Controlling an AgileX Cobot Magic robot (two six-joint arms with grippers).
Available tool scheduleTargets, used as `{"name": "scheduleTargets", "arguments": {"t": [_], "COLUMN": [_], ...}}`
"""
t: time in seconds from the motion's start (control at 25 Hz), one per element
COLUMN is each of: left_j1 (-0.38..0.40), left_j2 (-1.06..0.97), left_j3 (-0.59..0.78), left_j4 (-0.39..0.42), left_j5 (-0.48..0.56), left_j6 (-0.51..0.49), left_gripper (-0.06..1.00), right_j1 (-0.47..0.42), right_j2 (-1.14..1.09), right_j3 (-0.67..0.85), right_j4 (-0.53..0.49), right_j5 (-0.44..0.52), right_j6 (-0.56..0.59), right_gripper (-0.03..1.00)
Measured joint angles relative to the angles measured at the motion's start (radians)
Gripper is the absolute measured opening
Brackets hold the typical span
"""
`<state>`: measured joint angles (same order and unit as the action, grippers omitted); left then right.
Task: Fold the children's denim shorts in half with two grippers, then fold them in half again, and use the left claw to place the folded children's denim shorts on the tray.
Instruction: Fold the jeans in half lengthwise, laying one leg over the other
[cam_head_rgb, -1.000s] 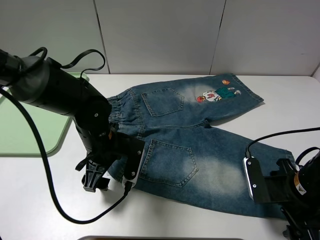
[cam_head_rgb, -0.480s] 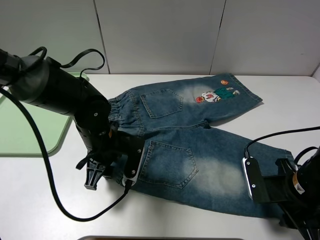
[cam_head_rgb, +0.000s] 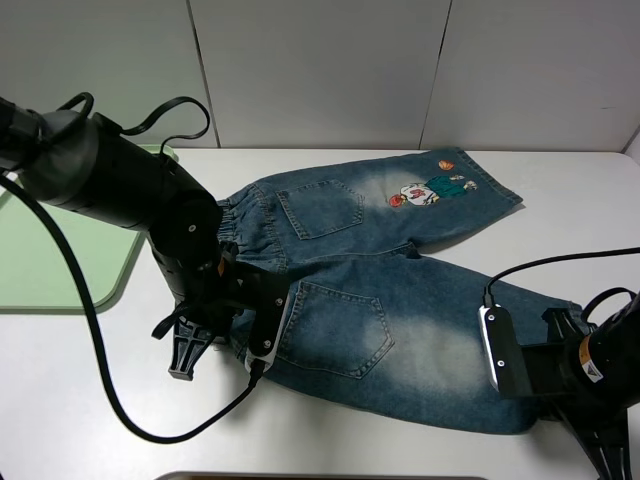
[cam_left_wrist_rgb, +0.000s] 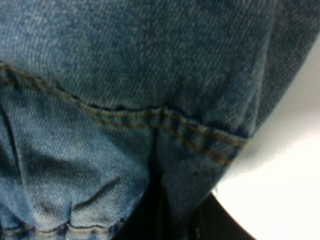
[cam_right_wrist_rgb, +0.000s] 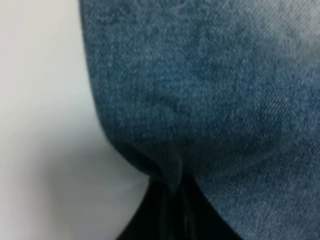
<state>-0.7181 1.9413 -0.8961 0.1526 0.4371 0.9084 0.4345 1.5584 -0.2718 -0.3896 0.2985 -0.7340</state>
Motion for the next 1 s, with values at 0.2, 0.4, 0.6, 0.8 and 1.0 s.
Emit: {"name": "scheduleTargets", "arguments": {"t": [0.2,0.4,0.6,0.8,1.0], "left_j1": [0.000,0.000,0.000,0.000,0.000], "left_j2": [0.000,0.000,-0.001,-0.047,-0.151], "left_j3": [0.000,0.000,0.000,0.002,0.002], "left_j4": [0.000,-0.001,-0.001,-0.005,-0.007], "left_j5": [-0.001,-0.001,0.002,0.019,0.052], "left_j6": [0.000,0.000,0.000,0.000,0.000], "left_gripper": [0.04,0.04,0.04,0.04,0.04], "right_j1": [0.000,0.000,0.000,0.000,0.000], "right_j2": [0.000,0.001,-0.046,-0.148,-0.300], "right_j3": [0.000,0.000,0.001,0.002,0.001], "right_j4": [-0.017,-0.013,-0.003,0.001,0.020], "right_j5": [-0.043,-0.079,-0.055,0.053,0.204], "right_j6": [0.000,0.000,0.001,0.011,0.036], "right_gripper": [-0.03,-0.03,-0.03,-0.03,-0.03]}}
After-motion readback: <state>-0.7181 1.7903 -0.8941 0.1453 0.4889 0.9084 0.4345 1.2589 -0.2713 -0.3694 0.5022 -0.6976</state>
